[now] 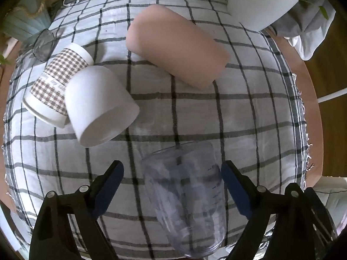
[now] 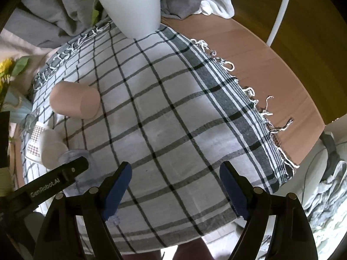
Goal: Flip cup upside down
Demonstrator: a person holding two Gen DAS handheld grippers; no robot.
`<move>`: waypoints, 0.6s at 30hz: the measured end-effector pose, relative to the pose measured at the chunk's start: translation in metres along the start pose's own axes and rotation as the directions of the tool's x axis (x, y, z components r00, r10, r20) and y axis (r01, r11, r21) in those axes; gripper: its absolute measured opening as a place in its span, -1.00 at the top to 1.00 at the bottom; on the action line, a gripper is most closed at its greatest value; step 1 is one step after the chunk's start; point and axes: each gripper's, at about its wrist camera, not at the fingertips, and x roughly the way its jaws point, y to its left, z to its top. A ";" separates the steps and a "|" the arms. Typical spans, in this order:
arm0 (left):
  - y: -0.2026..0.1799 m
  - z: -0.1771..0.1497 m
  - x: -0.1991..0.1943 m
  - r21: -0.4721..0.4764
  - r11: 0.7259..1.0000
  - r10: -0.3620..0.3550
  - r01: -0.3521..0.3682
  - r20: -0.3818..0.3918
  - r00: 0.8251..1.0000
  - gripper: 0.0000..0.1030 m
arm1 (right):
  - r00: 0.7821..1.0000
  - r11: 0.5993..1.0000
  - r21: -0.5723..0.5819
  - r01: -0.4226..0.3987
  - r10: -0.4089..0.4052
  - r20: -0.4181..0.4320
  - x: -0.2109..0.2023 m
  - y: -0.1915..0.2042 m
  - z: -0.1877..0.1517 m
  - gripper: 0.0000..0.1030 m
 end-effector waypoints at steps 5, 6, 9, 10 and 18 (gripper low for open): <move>-0.004 0.004 0.011 -0.020 1.000 -0.024 0.024 -0.027 0.999 -0.52 | 1.000 1.000 0.008 0.007 -0.007 0.002 0.001 -0.005 0.000 -0.61; -0.006 0.005 0.013 -0.021 1.000 -0.024 0.023 -0.030 0.999 -0.51 | 1.000 1.000 0.008 0.006 -0.006 -0.001 0.002 -0.006 0.001 -0.61; -0.010 0.005 0.012 -0.011 1.000 -0.017 0.016 -0.022 1.000 -0.51 | 1.000 1.000 0.012 0.005 -0.005 -0.013 0.006 -0.007 -0.001 -0.61; -0.012 0.005 0.013 -0.006 1.000 -0.014 0.014 -0.020 1.000 -0.51 | 1.000 1.000 0.013 0.006 -0.005 -0.015 0.006 -0.008 -0.001 -0.61; -0.015 0.000 -0.009 0.027 0.999 -0.029 0.028 0.055 0.998 -0.49 | 1.000 1.000 0.011 0.003 -0.003 -0.002 0.003 -0.008 -0.003 -0.61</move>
